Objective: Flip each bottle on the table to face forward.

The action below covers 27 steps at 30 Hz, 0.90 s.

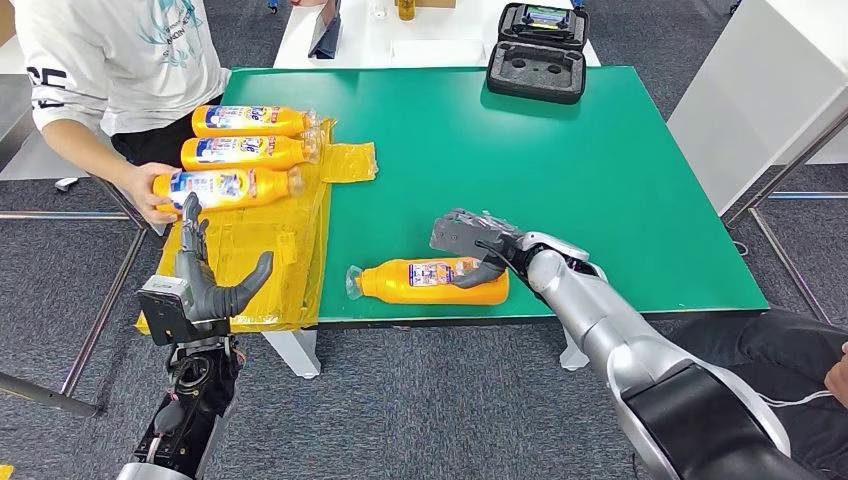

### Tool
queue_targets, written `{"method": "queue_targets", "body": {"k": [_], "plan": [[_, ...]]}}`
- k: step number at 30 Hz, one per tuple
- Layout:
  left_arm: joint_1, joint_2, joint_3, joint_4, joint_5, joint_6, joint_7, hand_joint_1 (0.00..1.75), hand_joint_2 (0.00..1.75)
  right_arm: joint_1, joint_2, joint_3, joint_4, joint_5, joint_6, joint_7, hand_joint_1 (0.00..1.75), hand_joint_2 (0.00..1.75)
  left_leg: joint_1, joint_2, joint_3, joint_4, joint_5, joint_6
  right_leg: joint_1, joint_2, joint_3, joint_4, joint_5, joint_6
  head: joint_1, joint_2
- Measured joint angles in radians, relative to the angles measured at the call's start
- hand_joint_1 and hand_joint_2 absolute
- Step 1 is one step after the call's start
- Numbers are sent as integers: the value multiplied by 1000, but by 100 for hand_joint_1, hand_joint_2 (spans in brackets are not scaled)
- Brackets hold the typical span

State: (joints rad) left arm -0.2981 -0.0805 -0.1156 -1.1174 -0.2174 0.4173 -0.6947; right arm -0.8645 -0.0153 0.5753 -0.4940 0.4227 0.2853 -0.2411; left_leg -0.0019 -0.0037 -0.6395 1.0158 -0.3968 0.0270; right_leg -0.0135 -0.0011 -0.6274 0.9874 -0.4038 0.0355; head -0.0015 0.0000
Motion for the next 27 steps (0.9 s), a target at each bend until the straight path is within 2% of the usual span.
{"method": "queue_targets", "body": {"k": [27], "plan": [[-33,0,-13,87,16,-10,-1,0,175,40,-16,49,49,-1,19,24,0,175,0,0,0,0,0,0,0,0,0,0,0,0,0,0]]}}
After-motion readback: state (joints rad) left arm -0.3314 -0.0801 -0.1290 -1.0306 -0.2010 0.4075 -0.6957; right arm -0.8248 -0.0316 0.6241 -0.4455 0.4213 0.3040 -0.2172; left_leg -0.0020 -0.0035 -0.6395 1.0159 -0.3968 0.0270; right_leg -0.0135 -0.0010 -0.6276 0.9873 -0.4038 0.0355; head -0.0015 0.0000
